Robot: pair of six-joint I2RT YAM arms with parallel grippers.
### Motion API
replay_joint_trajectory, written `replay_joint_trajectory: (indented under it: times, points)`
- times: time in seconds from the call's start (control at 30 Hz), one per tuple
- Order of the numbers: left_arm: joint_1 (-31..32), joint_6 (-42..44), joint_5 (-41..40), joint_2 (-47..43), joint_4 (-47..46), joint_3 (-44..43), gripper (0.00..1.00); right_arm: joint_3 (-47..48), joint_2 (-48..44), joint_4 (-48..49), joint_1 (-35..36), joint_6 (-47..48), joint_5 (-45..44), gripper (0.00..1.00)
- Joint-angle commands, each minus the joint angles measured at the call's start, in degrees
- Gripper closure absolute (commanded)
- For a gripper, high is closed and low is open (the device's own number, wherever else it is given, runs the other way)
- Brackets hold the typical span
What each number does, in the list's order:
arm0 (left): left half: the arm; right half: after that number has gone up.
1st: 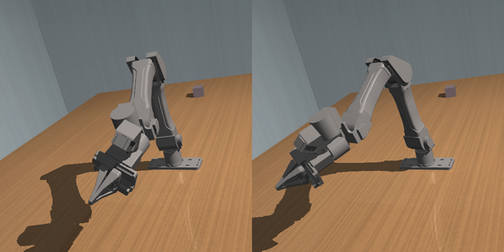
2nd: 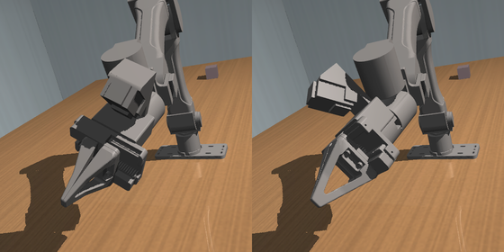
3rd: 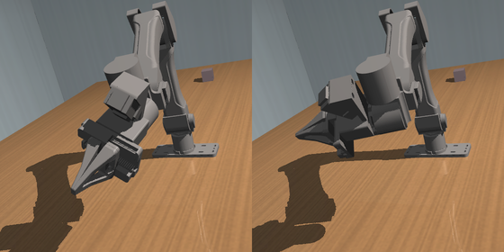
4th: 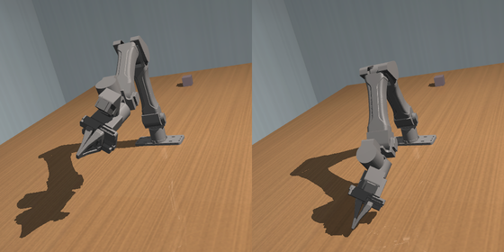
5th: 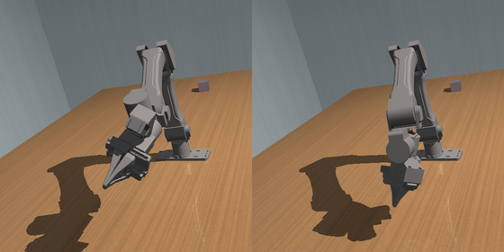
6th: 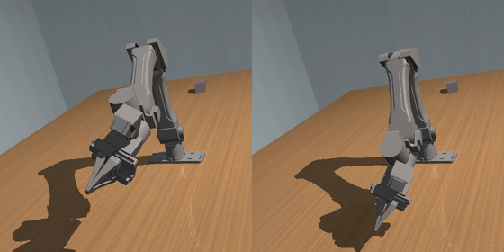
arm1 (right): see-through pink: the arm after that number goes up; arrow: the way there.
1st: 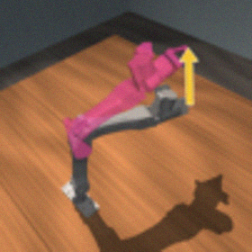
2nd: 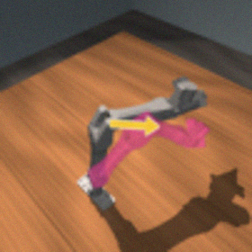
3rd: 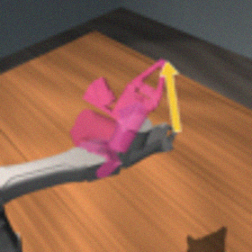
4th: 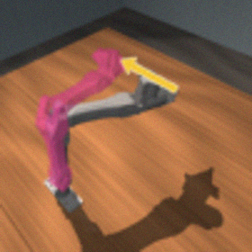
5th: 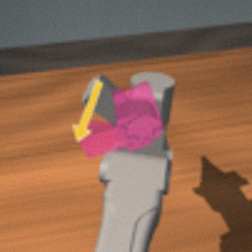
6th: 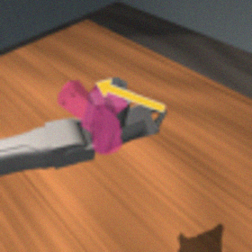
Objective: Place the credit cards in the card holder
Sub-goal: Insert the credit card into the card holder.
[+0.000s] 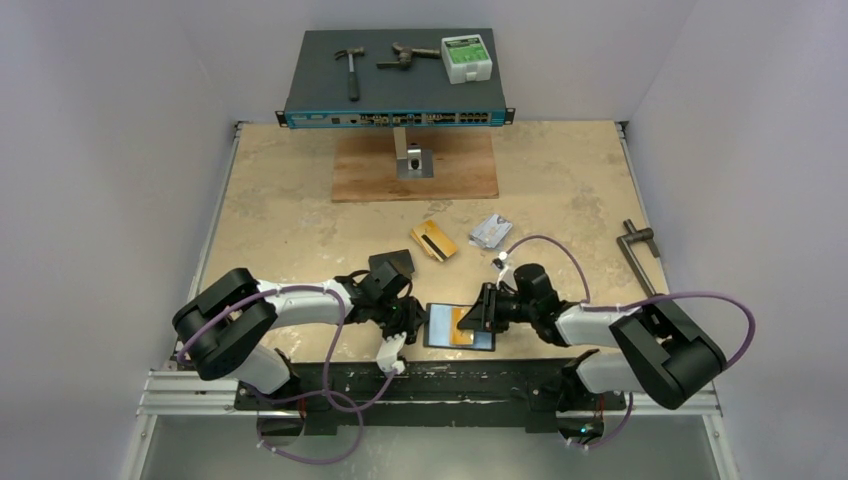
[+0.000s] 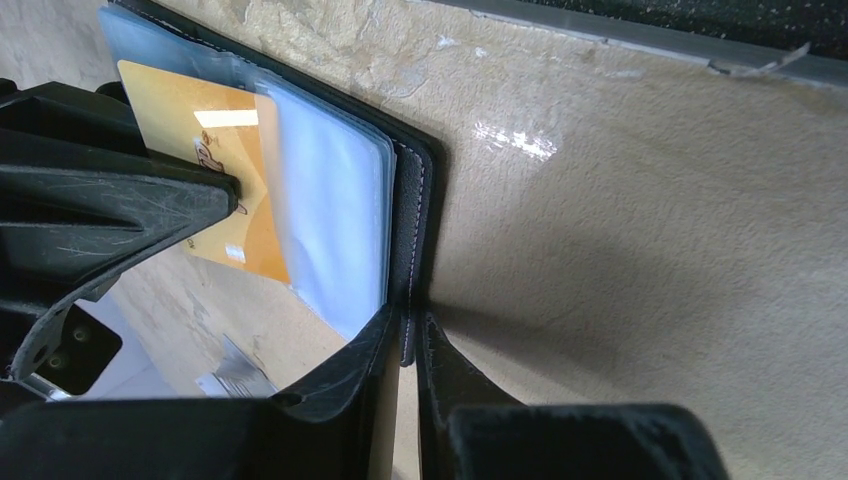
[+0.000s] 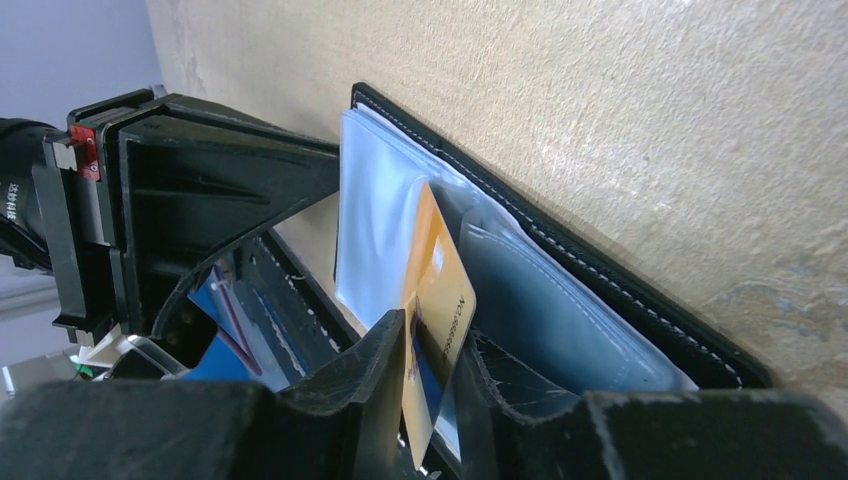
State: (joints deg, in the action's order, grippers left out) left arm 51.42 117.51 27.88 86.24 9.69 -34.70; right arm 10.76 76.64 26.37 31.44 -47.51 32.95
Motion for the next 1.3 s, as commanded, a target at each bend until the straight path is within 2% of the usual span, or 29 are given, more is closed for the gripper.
replay_joint_trajectory:
  times: [0.0, 0.23, 0.33, 0.43, 0.47, 0.5, 0.8, 1.03, 1.27]
  points:
    - [0.44, 6.03, 1.21, -0.28, -0.89, -0.09, 0.91, -0.56, -1.03, -11.16, 0.73, 2.8, -4.51, 0.73]
    - [0.44, 5.76, 0.92, -0.55, -0.64, -0.2, 0.91, 1.94, -1.51, -17.9, 1.76, 4.71, -8.03, 0.59]
    - [0.44, 5.54, 0.91, -0.63, -0.53, -0.11, 0.92, 3.72, -2.81, -21.57, 2.39, 5.67, -9.62, 0.31]
    - [0.44, 5.22, 0.86, -0.68, -0.55, 0.0, 0.92, 5.91, -4.55, -26.14, 4.07, 5.41, -13.05, 0.16]
    - [0.48, 5.24, 0.83, -0.71, -0.6, 0.06, 0.92, 6.6, -5.27, -27.97, 4.41, 5.41, -14.15, 0.05]
    - [0.49, 5.12, 0.86, -0.67, -0.63, 0.07, 0.92, 7.16, -5.69, -28.97, 4.78, 5.45, -14.88, 0.02]
    - [0.44, 3.91, 0.33, -1.04, -1.04, 0.11, 0.92, 8.49, -6.83, -32.28, 7.93, 2.6, -18.68, 0.01]
    - [0.61, 3.72, 0.6, -1.21, -1.73, 0.42, 0.93, 11.71, -0.13, -28.96, 12.23, 1.53, -19.26, 0.01]
    - [0.61, 2.99, 0.68, -1.4, -2.02, 0.59, 0.93, 15.1, 2.19, -33.48, 13.79, 3.4, -22.03, 0.01]
